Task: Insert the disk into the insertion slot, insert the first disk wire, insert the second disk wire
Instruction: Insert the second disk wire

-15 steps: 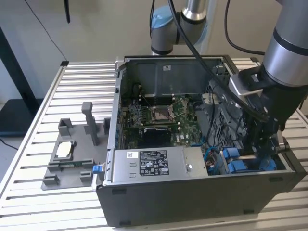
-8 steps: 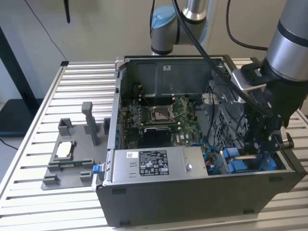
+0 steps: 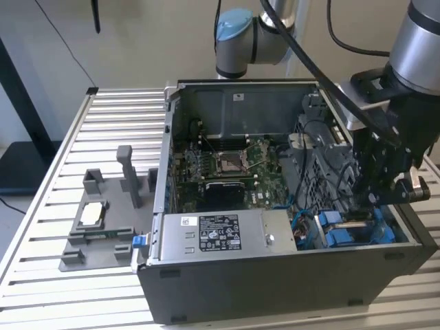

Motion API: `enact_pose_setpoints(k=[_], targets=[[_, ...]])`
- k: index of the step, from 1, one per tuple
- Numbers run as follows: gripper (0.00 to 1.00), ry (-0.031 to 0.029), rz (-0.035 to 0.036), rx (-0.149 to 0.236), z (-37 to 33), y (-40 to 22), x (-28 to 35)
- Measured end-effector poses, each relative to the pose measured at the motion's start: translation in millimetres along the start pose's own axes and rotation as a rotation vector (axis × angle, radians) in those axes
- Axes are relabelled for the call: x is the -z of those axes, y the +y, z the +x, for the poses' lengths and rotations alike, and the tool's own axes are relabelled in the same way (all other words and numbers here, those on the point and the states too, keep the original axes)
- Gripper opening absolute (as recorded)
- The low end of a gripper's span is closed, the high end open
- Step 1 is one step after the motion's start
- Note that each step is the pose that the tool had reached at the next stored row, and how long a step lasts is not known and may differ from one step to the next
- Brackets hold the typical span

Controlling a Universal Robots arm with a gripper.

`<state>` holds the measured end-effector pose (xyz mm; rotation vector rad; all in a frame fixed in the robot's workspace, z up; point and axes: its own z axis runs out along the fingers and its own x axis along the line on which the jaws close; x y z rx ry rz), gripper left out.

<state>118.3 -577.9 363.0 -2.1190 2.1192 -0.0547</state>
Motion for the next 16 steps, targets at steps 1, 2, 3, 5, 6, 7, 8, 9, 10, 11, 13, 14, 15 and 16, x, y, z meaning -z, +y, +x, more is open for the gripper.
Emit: enact_pose_setpoints(k=[1,2,3,5,6,7,8,9,10,11,13,14,15,16], targets=[[0.29,0.0001,-0.0002,0.000,-0.3,-0.6,4.1],[0.29,0.0002,-0.0005,0.000,-0.6,-1.1,8.3],[0.29,0.0001,-0.0006,0.000,-0.9,-1.6,11.9],[0.29,0.0004,-0.0008,0.000,-1.5,-2.5,19.4],[0.29,0.0005,-0.0008,0.000,-1.7,-2.9,22.6],[0.29,0.0006,-0.0008,0.000,-2.0,-3.4,26.3],[0.29,0.0008,-0.0008,0.000,-2.3,-3.9,30.2],[0.29,0.0011,-0.0008,0.000,-2.6,-4.4,33.9],[0.29,0.0011,-0.0008,0.000,-2.8,-4.8,37.0],[0.29,0.0014,-0.0008,0.000,-3.1,-5.2,40.3],[0.29,0.0025,-0.0008,0.000,-3.4,-5.7,43.9],[0.29,0.0026,-0.0008,0.000,-3.4,-5.7,44.0],[0.29,0.0025,-0.0008,0.000,-3.4,-5.7,44.0],[0.29,0.0027,-0.0008,0.000,-3.4,-5.7,44.0]])
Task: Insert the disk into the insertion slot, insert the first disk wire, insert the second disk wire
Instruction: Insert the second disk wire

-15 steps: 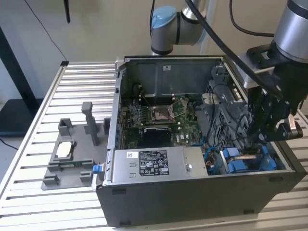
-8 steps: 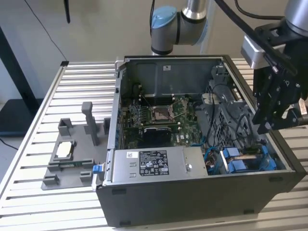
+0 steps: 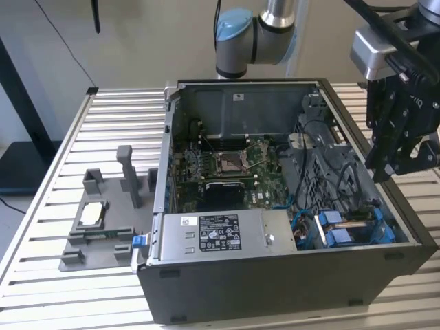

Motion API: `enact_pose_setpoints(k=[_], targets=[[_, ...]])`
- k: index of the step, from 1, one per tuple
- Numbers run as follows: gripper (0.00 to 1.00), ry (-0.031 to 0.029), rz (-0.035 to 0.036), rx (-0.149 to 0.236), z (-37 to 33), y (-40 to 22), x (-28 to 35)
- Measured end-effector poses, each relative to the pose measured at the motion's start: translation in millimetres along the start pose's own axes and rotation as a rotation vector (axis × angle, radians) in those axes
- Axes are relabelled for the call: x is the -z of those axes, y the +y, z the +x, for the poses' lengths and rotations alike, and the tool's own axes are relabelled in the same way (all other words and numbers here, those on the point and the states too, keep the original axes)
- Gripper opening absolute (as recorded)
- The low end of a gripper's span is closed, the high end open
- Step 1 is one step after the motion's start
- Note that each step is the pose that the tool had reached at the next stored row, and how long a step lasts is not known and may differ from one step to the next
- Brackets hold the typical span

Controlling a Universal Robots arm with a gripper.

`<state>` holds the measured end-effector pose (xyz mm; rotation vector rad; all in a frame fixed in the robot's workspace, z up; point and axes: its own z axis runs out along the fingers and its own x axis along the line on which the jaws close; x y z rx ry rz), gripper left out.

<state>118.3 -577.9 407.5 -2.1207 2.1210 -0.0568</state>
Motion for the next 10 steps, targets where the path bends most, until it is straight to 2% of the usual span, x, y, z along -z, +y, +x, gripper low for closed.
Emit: enact_pose_setpoints(k=[10], targets=[[0.29,0.0016,0.0000,0.000,0.0,0.0,0.1]])
